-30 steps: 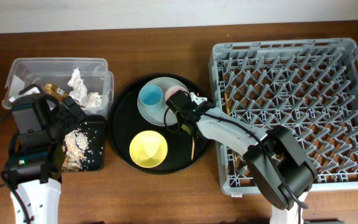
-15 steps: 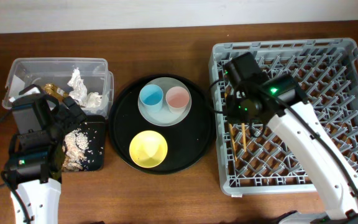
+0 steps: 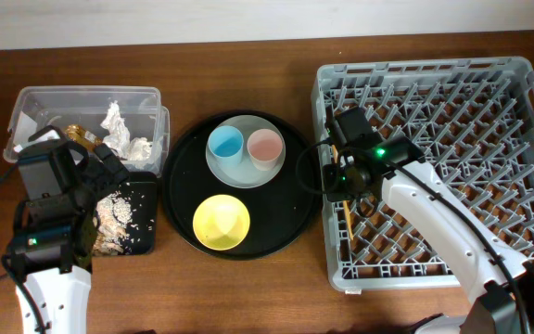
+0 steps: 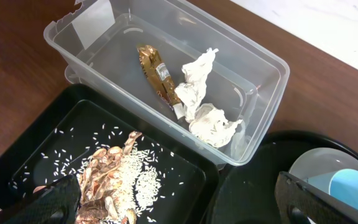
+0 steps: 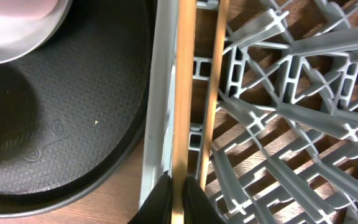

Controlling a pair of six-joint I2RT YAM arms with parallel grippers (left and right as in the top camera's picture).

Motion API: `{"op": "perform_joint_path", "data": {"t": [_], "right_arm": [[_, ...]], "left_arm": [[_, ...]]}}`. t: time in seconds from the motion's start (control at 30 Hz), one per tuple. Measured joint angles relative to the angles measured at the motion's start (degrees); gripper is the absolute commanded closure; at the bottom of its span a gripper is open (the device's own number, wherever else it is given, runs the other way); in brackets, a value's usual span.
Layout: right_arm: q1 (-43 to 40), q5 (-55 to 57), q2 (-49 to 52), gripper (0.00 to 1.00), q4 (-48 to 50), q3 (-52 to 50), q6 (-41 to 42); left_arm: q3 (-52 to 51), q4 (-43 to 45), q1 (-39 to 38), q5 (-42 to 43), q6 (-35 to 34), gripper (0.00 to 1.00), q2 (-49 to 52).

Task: Sort waste into correct bins and load items into the dishwasher rack
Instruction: 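Insert the second chopstick into the grey dish rack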

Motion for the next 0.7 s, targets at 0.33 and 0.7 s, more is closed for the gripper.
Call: {"op": "perform_joint_path", "data": {"t": [0.33, 0.7], "right_arm": [[0.0, -0.1, 0.0, 0.90, 0.0, 0.0, 2.4], [0.0, -0.2, 0.0, 0.81, 0.0, 0.0, 3.0]], "left_arm": [[0.0, 0.0, 0.0, 0.0, 0.0, 0.01, 0.0], [0.0, 0.0, 0.0, 0.0, 0.0, 0.01, 0.0]]}}
